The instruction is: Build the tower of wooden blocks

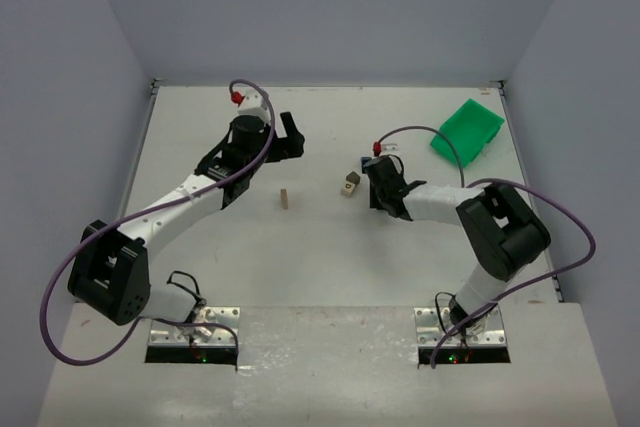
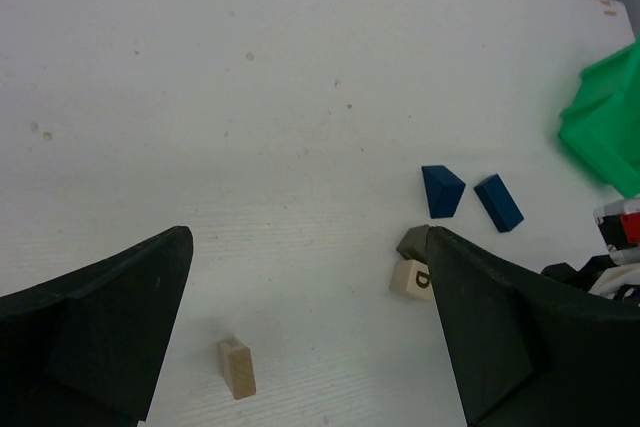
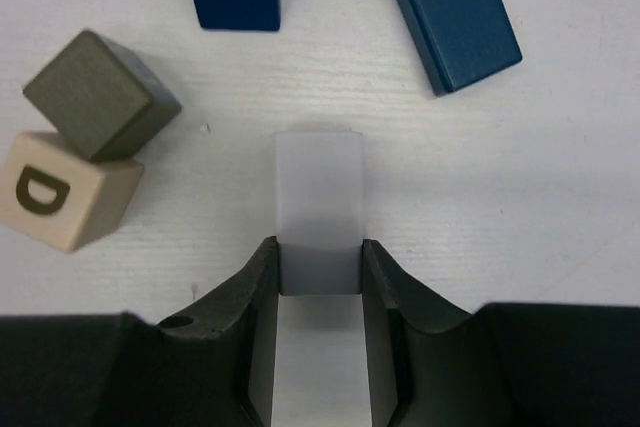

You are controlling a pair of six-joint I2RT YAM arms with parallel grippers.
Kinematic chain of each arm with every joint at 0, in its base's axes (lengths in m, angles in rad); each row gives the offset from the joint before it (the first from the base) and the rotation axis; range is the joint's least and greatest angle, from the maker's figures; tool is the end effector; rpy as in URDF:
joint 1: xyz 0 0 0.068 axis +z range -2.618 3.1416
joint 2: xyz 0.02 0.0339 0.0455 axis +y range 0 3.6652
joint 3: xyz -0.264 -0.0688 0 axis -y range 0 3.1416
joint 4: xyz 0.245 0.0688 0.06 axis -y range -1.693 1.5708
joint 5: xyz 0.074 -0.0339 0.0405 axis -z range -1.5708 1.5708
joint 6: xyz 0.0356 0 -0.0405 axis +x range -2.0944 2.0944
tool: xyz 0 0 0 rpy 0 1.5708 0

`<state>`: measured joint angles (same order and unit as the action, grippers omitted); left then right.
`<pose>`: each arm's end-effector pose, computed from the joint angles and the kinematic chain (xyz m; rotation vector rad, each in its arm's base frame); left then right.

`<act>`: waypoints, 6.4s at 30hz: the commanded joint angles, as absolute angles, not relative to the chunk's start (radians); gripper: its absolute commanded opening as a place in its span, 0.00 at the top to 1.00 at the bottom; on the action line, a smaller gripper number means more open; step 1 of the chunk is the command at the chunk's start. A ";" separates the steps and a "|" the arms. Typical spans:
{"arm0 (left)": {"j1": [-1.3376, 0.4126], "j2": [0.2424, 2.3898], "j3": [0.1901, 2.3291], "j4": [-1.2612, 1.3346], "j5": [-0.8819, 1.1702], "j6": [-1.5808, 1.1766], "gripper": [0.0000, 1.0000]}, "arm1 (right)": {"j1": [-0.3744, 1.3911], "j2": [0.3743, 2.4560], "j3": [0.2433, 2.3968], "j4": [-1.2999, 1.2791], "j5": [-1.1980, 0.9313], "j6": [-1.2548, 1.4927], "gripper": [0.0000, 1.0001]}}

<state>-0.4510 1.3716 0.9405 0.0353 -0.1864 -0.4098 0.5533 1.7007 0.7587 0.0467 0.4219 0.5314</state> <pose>0.2873 -0.1318 0.2824 -0.0822 1.9772 -0.3810 0.2743 0.1523 0.1293 0.1514 2.3582 -0.0050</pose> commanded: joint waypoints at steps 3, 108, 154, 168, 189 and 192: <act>-0.452 1.342 0.944 0.099 0.244 -0.319 0.00 | 0.554 1.471 0.582 0.403 0.093 0.110 0.94; -0.704 1.787 1.223 -0.451 -0.500 -0.608 1.00 | 0.554 1.209 0.526 0.304 0.129 0.091 0.01; -0.687 1.815 1.204 -0.476 -0.515 -0.617 0.98 | 0.552 1.252 0.557 0.268 0.153 0.055 0.01; -0.687 1.826 1.203 -0.475 -0.511 -0.614 0.89 | 0.553 1.246 0.555 0.261 0.153 0.052 0.01; -0.688 1.819 1.202 -0.478 -0.504 -0.606 0.73 | 0.553 1.235 0.554 0.253 0.153 0.046 0.01; -0.687 1.812 1.201 -0.477 -0.499 -0.602 0.72 | 0.552 1.234 0.554 0.252 0.148 0.046 0.01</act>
<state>-0.6926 1.8202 1.1919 -0.4839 -0.4998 -0.6070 0.5556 1.2522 0.5140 0.2298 0.1317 0.0545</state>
